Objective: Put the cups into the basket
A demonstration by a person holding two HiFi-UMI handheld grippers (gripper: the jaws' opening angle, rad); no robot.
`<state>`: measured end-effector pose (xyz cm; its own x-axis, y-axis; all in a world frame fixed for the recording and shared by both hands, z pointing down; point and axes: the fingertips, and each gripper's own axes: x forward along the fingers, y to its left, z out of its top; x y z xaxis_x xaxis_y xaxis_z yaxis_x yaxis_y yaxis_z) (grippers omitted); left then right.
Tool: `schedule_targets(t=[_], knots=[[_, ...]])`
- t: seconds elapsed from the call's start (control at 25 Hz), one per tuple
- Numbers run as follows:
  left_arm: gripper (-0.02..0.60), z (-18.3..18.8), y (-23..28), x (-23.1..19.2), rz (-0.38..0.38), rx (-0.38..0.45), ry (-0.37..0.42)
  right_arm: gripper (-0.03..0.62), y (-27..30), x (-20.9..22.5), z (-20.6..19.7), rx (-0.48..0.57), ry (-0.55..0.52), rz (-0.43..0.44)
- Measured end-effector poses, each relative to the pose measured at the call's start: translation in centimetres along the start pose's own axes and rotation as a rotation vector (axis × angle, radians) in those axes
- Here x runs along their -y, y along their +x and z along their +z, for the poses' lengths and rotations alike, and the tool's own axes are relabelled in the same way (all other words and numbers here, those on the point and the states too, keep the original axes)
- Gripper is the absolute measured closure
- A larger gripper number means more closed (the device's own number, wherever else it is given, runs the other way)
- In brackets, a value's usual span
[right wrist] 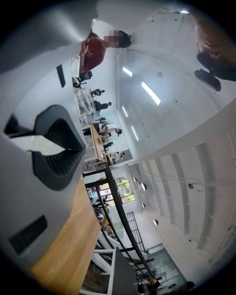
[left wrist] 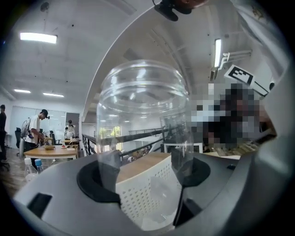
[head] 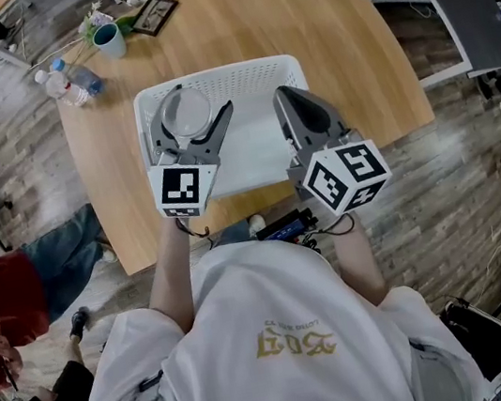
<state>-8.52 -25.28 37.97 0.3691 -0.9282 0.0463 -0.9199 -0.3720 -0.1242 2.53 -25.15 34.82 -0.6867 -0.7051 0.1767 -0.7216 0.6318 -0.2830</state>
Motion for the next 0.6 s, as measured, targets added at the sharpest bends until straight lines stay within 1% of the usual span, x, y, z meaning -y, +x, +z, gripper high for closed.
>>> schedule_targets(t=[0.16, 0.32, 0.6], knots=[[0.245, -1.3, 0.8, 0.0, -0.031, -0.04, 0.074, 0.582, 1.4, -0.3, -0.3, -0.02, 0.019, 0.018], [0.244, -2.8, 1.6, 0.3, -0.067, -0.083, 0.115, 0.582, 2.6, -0.7, -0.9, -0.052, 0.03, 0.04], [0.243, -5.4, 2.6, 0.8, -0.098, -0.164, 0.198, 0.58, 4.4, -1.6, -2.4, -0.129, 0.052, 0.112]])
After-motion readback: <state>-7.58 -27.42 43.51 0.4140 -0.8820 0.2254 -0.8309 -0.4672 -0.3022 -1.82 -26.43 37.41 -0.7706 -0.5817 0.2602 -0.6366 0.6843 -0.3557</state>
